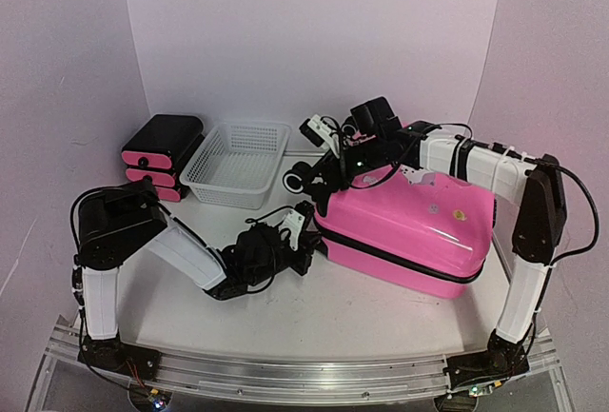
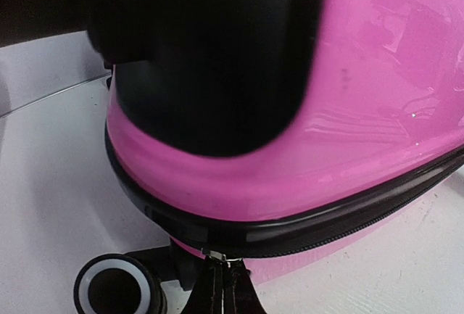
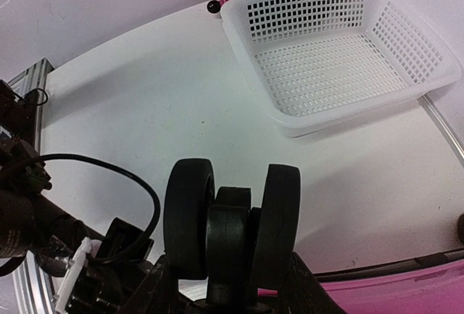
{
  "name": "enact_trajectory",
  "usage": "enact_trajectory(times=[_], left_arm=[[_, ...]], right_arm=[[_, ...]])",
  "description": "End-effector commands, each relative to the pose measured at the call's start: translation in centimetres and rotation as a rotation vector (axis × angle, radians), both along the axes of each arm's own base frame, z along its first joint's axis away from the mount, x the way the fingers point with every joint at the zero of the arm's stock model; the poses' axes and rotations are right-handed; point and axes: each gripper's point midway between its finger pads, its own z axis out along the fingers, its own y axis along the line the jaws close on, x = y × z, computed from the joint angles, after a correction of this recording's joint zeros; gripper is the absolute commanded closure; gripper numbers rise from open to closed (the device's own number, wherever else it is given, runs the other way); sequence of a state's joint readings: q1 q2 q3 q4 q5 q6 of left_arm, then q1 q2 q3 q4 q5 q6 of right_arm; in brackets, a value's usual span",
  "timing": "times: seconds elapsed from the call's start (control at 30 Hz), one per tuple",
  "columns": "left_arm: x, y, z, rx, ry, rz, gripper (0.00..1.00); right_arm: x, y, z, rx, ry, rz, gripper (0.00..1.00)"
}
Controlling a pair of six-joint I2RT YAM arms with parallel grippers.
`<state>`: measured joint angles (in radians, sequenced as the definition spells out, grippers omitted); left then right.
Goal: Open, take out, and arrange the luggage
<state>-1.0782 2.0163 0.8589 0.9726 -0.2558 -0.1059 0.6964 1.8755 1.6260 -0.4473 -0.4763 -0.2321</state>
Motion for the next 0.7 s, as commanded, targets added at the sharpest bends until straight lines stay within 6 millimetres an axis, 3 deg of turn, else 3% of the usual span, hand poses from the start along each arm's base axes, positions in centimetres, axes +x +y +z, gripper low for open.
enact_trajectory(times=[0.0,0.17,0.3,0.47,0.67], left_arm=[[5.6,4.5,0.7,0.025,0.034,0.133,1.0],[8.8,5.4,0.6,-0.033,0.124,0.051,1.0],[9.8,4.8,1.2,-0.066,0.164,-0.098,1.0],[8.7,3.2,2.3,-0.098,0.176,-0.276,1.0],[7.0,2.6,2.0,-0.16,0.295,-0.312,1.0]], right_arm=[[-3.8,1.1,1.7,0.134,0.182,0.144,1.0],[-4.9,1.4,1.9,0.155,0.245,0.188,1.0],[-6.1,0.9,1.9,0.152,0.276,0.223,1.0],[-7.8,0.1,1.6,0.134,0.327,0.25,1.0],[-9.7,-1.0,3.0,0.155,0.356,0.268,1.0]])
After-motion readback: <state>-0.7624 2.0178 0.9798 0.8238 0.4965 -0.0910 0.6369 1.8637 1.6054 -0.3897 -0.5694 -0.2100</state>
